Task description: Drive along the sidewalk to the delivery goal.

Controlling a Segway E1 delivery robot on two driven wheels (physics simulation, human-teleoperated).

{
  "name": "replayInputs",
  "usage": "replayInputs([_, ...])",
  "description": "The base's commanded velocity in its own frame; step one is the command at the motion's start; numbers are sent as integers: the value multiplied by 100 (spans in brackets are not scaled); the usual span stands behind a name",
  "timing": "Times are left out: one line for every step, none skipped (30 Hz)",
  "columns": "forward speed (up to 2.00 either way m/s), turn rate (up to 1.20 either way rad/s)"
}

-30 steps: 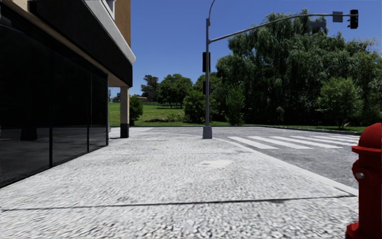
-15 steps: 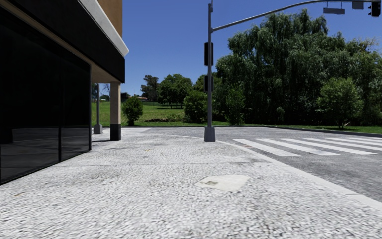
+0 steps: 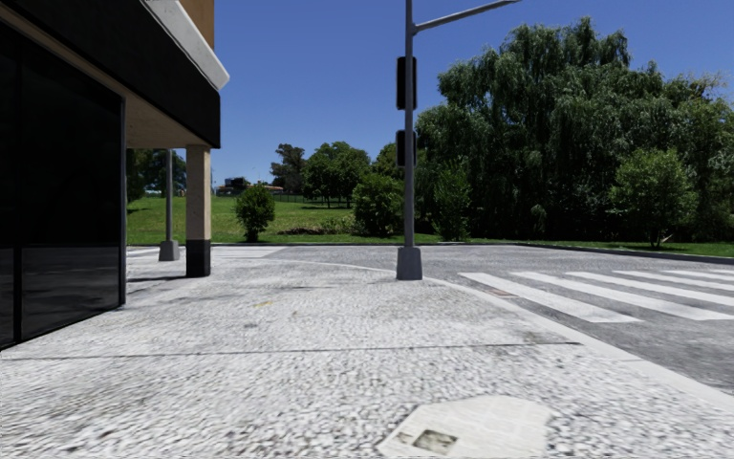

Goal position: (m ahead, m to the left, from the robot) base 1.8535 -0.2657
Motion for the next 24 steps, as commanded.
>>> replayInputs([200, 0])
replayInputs([200, 0])
replayInputs([200, 0])
replayInputs([200, 0])
replayInputs([200, 0])
replayInputs([200, 0])
replayInputs([200, 0])
replayInputs([200, 0])
replayInputs([200, 0])
replayInputs([200, 0])
replayInputs([200, 0])
replayInputs([200, 0])
replayInputs([200, 0])
replayInputs([200, 0])
replayInputs([200, 0])
replayInputs([200, 0])
replayInputs([200, 0])
replayInputs([200, 0])
replayInputs([199, 0])
replayInputs([166, 0])
replayInputs([166, 0])
replayInputs([133, 0])
replayInputs([112, 0])
replayInputs([101, 0])
